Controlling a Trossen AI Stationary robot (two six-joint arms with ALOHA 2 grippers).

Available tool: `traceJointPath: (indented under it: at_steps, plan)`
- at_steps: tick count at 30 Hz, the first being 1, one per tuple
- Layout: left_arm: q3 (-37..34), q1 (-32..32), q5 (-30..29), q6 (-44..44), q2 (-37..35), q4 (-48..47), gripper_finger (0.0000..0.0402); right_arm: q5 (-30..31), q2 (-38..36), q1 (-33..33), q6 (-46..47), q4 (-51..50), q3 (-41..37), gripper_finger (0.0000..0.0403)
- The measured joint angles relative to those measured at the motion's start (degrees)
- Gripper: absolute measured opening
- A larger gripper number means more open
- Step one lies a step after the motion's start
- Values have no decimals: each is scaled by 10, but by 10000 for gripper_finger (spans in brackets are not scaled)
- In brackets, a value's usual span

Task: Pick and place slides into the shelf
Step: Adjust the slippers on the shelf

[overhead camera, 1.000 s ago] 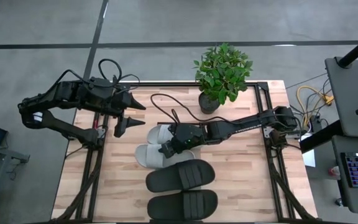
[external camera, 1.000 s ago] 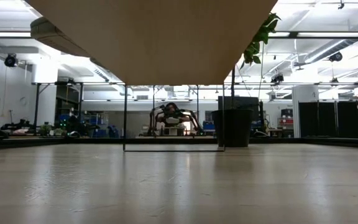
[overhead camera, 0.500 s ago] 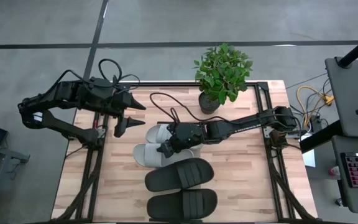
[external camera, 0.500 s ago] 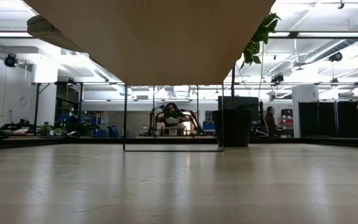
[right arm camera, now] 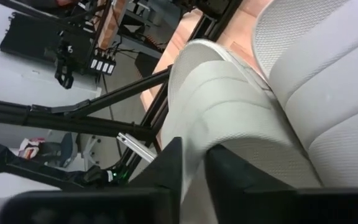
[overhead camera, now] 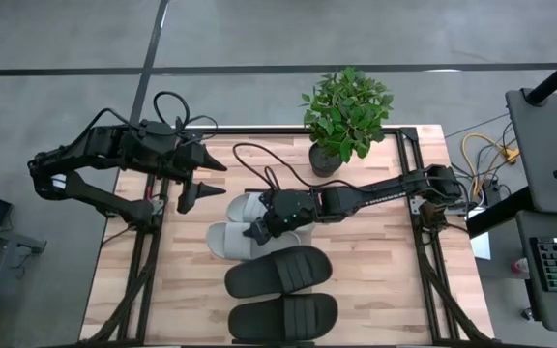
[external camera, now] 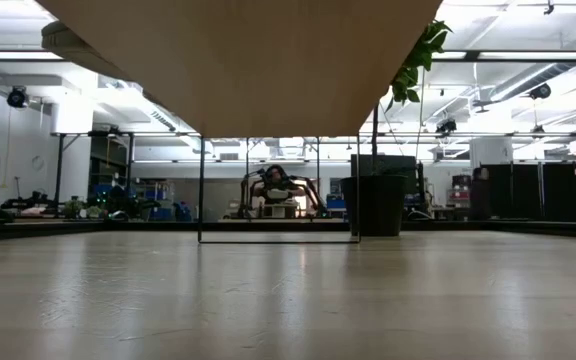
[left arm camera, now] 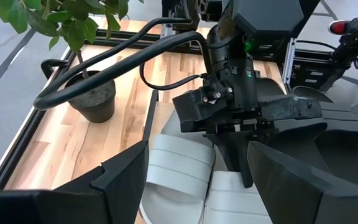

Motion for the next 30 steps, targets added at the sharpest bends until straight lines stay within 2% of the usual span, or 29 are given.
traceJointPath:
  at_steps: [8,13,18,26,30]
  plan:
    - [0,0,10,0,0,0,258,-1,-2,-1,-4,-27,1,164]
    - [0,0,11,0,0,-11,258,-1,-4,-2,11,-74,3,206]
    - [0,0,12,0,-1,-11,258,-1,-8,-2,20,-75,3,221]
    - [0,0,12,1,-1,-12,258,0,-36,0,27,-100,1,221]
    - [0,0,12,1,-1,-12,258,24,-52,2,23,-134,1,221]
